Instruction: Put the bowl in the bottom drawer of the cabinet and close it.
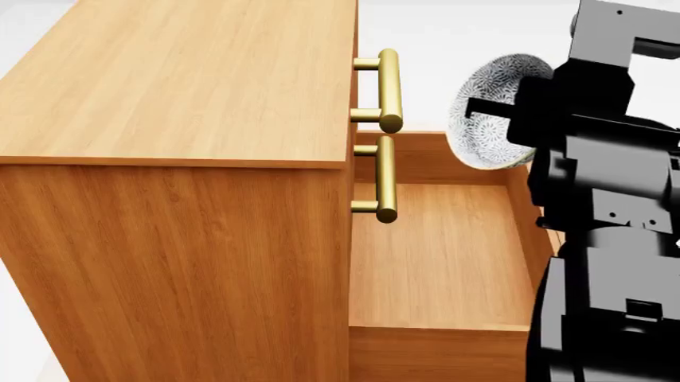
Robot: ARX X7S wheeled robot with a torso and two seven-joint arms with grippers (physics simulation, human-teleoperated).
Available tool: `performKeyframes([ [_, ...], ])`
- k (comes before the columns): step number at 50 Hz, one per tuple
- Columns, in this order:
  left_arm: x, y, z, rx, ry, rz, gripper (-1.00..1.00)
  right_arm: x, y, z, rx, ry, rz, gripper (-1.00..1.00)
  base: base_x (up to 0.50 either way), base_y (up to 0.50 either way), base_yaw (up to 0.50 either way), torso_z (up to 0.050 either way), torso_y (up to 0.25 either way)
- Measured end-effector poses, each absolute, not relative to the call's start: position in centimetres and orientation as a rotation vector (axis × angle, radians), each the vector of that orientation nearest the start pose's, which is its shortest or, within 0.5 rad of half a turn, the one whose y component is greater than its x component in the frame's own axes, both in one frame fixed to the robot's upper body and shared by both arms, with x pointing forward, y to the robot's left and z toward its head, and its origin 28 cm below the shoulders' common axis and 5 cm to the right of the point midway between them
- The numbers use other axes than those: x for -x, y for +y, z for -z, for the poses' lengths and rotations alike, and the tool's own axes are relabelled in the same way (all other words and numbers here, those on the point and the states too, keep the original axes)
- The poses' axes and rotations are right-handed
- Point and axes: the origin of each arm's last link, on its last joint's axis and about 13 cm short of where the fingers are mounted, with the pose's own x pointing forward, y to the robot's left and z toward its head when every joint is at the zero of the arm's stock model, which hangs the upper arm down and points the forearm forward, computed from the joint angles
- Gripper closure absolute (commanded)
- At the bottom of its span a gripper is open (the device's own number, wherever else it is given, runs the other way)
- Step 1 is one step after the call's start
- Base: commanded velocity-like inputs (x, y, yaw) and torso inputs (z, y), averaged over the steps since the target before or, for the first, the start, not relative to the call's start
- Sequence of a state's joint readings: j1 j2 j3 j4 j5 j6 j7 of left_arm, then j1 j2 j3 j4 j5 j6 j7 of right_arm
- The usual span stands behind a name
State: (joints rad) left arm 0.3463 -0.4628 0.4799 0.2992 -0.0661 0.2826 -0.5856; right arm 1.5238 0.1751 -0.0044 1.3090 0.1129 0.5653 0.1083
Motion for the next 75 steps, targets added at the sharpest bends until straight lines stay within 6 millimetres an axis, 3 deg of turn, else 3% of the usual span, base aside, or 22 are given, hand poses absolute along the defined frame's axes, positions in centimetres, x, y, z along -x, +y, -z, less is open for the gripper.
performKeyframes([
  [75,-10.5,20.2,-2.2,-0.094,-0.131,0.022,-1.0,-41.8,-15.8,-19.3,-0.071,0.432,0.181,1.0,0.0,0.0,0.0,0.0,0.0],
])
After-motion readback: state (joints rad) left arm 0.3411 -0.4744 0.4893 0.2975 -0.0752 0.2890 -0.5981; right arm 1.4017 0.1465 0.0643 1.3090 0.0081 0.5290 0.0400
